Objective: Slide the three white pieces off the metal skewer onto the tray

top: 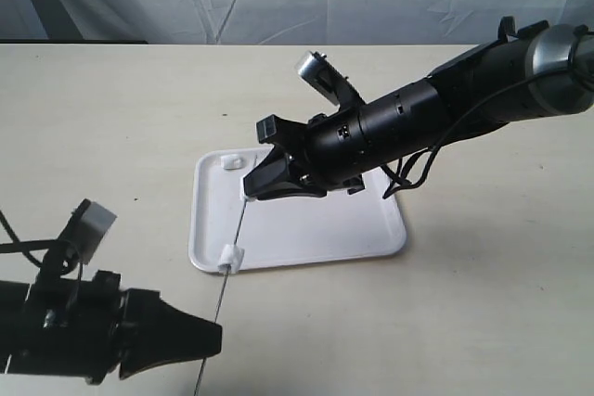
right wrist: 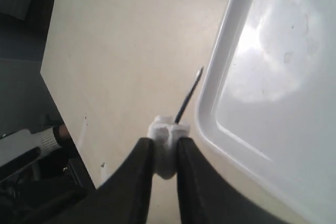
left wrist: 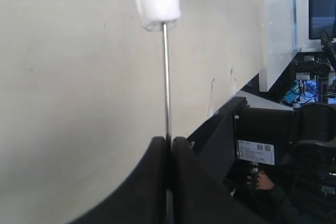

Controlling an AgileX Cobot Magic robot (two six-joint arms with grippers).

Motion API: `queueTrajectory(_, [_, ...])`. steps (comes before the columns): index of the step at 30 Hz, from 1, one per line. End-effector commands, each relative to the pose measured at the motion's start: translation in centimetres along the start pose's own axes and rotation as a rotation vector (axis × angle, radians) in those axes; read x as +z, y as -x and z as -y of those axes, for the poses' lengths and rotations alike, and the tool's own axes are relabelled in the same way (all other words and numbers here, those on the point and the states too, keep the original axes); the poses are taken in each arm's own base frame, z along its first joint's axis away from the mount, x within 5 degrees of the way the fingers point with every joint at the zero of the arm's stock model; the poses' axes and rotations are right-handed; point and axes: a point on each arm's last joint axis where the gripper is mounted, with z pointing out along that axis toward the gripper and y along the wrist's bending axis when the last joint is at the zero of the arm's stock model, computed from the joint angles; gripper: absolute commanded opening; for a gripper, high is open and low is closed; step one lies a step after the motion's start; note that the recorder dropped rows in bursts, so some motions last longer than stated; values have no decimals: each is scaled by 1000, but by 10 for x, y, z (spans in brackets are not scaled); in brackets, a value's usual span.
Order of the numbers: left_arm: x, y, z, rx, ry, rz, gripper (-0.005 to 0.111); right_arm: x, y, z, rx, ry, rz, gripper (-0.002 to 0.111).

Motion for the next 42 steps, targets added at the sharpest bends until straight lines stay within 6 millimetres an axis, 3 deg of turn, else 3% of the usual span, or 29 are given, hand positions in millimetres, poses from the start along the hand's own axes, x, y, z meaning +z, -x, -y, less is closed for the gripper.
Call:
queueTrajectory(1, [-9,-26,3,12,-74,-39,0,-1,5,8,5,-71,58,16])
queueTrajectory(6, [-16,-57,-3,-32,-112,-83,0,-2,9,7,-9,-82,73,16])
queueTrajectory(12, [-19,-55,-9,-13,-25,-26,0,-2,11,5,-29,-84,69,16])
queueTrajectory(18, [-18,-16,-2,16,102,122,0,-2,8,6,-52,-94,36,31])
queueTrajectory(23, [-20,11,8,37,144,215,0,-2,8,2,-14,-51,31,32])
queueTrajectory(24, [-2,47,11,-7,133,175,0,0,-3,-15,7,124,-74,32])
queueTrajectory(28, [2,56,16,-1,104,165,0,0,-3,-15,7,121,-71,32])
queueTrajectory(42, [5,55,16,-1,76,135,0,0,0,-15,16,121,-43,32])
